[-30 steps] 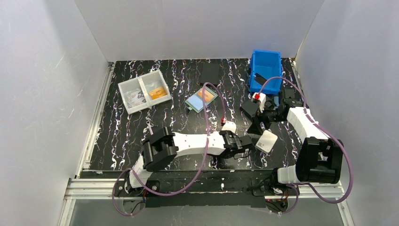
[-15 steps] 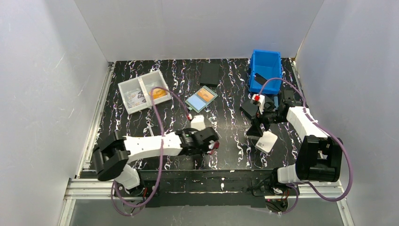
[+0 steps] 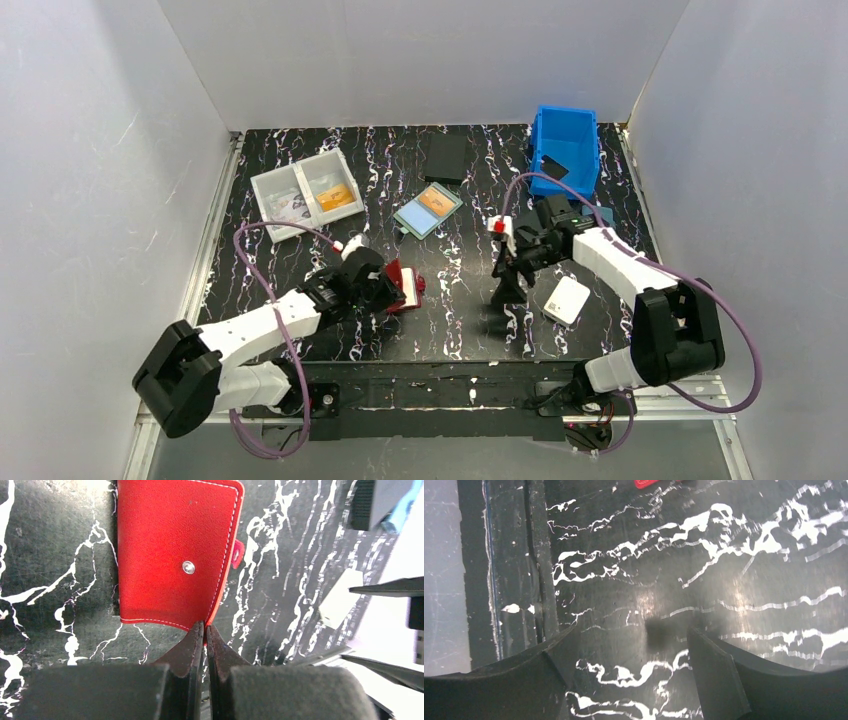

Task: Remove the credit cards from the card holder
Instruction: Open the card holder at the center of the board.

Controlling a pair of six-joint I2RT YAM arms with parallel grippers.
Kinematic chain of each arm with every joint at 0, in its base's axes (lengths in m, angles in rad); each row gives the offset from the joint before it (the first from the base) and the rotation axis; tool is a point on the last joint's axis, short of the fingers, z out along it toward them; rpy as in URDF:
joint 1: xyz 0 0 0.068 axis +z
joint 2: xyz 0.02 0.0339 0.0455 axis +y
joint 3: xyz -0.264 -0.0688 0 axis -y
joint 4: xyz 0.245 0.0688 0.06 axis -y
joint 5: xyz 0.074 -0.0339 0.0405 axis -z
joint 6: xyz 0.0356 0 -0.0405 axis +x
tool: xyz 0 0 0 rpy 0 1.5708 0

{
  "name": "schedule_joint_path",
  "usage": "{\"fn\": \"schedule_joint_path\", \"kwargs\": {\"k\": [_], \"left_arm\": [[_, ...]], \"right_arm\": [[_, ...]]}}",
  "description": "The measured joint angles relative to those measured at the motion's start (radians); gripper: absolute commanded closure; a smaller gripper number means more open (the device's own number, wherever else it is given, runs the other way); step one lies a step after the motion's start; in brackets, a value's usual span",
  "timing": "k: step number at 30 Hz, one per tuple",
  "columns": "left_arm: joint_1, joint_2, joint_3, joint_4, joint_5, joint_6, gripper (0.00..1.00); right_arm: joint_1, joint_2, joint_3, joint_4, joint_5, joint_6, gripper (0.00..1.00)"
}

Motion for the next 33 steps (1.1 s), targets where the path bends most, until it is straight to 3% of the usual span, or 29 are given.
{"fn": "schedule_joint_path", "kwargs": {"k": [5,13,19,24,28,33], "left_arm": [[0.049,-0.054,-0.041,0.056,0.106,0.012,1.0],[0.05,-0.111,-0.092,0.089,0.166,0.002,1.0],[0.054,-0.157,-0.12,0.089,0.167,-0.019,1.0],[0.054,-0.162,-0.141,0.108,0.172,-0.036,1.0],[0.054,-0.178,-0.167,0.126,0.174,-0.052,1.0],[0.063,-0.221,-0.194,0.122,0.165,-0.066,1.0]], "right_arm": [[0.171,0.024,0.0,0.143,0.087,0.066,0.12],[0.458,0.146,-0.001,0.562,0.385,0.308,0.14],[0.515,0.252,0.041,0.674,0.54,0.411,0.17],[0.532,0.253,0.041,0.721,0.619,0.472,0.35],[0.552,0.262,0.041,0.734,0.69,0.509,0.69],[0.554,0.272,0.041,0.73,0.765,0.531,0.98]]}}
